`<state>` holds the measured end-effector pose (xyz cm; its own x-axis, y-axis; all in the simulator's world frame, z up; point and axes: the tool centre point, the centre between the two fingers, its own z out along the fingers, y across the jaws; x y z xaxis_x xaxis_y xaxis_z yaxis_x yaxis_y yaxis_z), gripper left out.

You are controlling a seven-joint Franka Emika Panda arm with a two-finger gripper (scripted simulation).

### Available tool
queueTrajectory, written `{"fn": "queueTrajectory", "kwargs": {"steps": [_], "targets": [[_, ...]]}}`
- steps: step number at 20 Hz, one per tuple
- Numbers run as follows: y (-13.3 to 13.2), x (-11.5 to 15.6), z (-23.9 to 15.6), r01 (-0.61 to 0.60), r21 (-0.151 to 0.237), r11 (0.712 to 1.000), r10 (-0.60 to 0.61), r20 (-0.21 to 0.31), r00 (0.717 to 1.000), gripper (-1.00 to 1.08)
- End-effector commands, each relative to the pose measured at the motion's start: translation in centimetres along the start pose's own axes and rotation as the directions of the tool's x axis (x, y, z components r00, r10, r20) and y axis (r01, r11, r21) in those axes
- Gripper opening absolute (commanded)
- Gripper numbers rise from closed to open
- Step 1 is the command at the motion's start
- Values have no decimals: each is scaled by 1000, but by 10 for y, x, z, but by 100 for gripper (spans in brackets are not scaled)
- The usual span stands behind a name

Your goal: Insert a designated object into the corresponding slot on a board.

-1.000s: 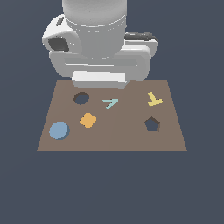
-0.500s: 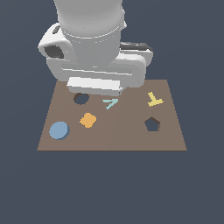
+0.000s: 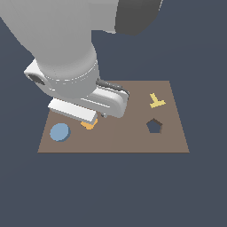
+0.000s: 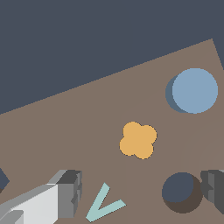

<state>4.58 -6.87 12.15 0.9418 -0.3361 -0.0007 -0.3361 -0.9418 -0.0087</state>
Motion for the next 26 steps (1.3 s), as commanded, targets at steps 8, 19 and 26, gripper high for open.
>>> {"fn": "queueTrajectory", "kwargs": {"steps": [8,19,26], "targets": [[52,53,46,-296,-6,955,296,-3,955,100],[90,75,71,-460,-8,888,460,-5,888,100],[90,75,71,-459,-7,888,459,-5,888,100]]}}
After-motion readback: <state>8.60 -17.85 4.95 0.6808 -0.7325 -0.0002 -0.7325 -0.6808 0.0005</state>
